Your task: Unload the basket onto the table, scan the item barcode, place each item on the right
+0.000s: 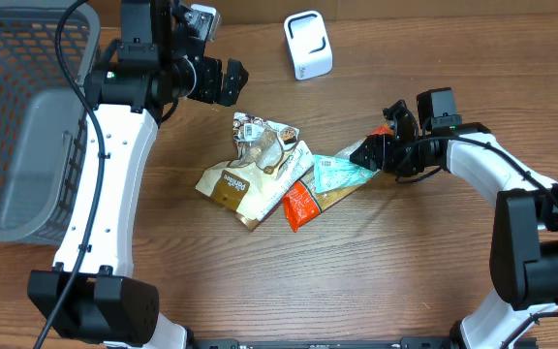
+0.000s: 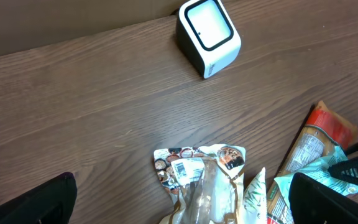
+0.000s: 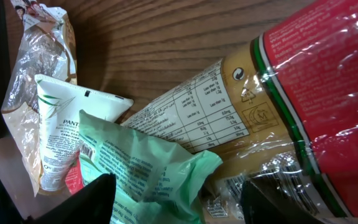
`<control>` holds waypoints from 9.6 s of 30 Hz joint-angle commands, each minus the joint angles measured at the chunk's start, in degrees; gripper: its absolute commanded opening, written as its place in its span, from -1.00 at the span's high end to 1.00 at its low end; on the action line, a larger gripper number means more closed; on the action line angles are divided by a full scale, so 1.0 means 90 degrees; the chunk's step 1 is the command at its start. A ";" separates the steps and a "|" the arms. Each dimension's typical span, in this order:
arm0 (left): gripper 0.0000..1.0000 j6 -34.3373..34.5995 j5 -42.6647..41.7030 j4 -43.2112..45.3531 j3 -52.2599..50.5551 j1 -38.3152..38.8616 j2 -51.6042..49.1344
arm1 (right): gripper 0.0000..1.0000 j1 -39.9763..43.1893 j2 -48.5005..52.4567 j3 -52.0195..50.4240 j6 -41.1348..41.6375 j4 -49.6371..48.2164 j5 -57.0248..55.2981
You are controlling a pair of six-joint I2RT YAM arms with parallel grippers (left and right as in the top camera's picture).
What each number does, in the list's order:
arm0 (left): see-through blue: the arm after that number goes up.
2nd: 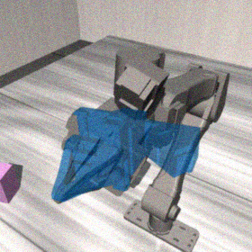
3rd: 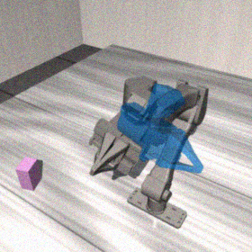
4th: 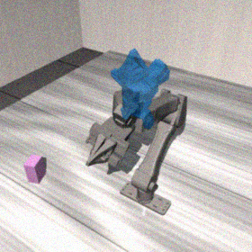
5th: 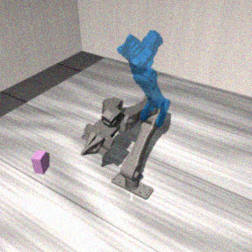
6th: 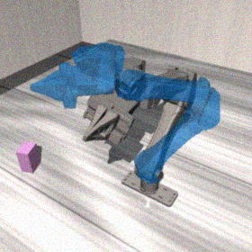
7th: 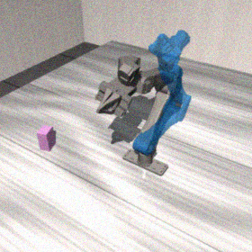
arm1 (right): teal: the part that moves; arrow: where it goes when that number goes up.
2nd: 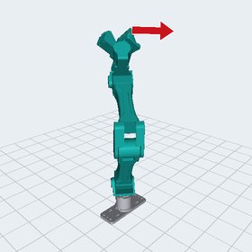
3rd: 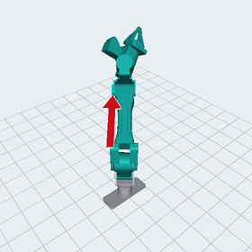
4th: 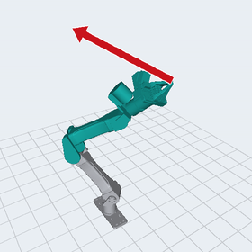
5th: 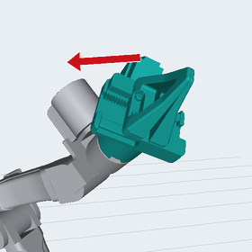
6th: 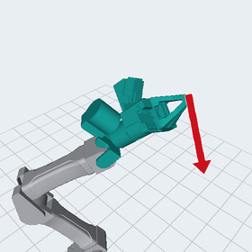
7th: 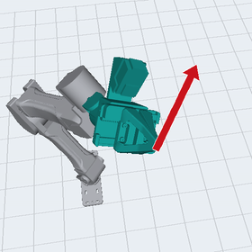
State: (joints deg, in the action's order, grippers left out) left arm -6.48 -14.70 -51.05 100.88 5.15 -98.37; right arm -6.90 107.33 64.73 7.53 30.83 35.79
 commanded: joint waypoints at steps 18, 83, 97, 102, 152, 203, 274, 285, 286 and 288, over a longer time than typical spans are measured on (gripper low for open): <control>-1.00 -0.0138 0.0029 0.0027 0.0058 0.0015 0.0097 | 0.92 -0.0381 0.0022 0.0090 0.0182 0.0131 0.0758; -1.00 -0.0138 0.0029 0.0027 0.0058 0.0012 0.0097 | 0.92 -0.2246 0.2242 0.2399 -0.8393 -0.8590 -0.6275; -1.00 -0.0138 0.0029 0.0027 0.0058 0.0012 0.0097 | 0.93 -0.2110 0.3772 0.4449 -0.9085 -0.7980 -0.6428; -0.99 -0.0138 0.0029 0.0027 0.0058 0.0012 0.0097 | 0.92 -0.2108 0.3772 0.4447 -0.9394 -0.7563 -0.6596; -0.99 -0.0138 0.0029 0.0027 0.0058 0.0012 0.0097 | 0.93 0.0403 -0.2169 0.4422 0.3033 0.4044 -0.5183; -1.00 -0.0138 0.0029 0.0027 0.0058 0.0024 0.0097 | -0.99 0.3274 -0.2120 0.1056 0.2140 0.1127 -0.2164; -1.00 -0.0138 0.0029 0.0029 0.0058 0.0012 0.0097 | -0.65 0.0233 0.0015 0.2040 0.1831 0.1018 -0.4303; -1.00 -0.0138 0.0032 0.0027 0.0058 0.0012 0.0097 | -0.65 0.0075 0.1302 0.1829 0.1525 -0.0510 -0.3031; -1.00 -0.0138 0.0032 0.0027 0.0058 0.0010 0.0097 | -0.65 0.0073 0.1353 0.1829 0.1389 -0.0529 -0.2800; -1.00 -0.0138 0.0029 0.0027 0.0058 0.0007 0.0097 | -0.65 0.0036 0.1377 0.1829 0.1146 -0.0544 -0.2480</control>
State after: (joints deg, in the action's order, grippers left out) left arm -6.63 -14.46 -51.05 100.88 5.15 -98.37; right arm -6.11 119.59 81.30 21.80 26.50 6.02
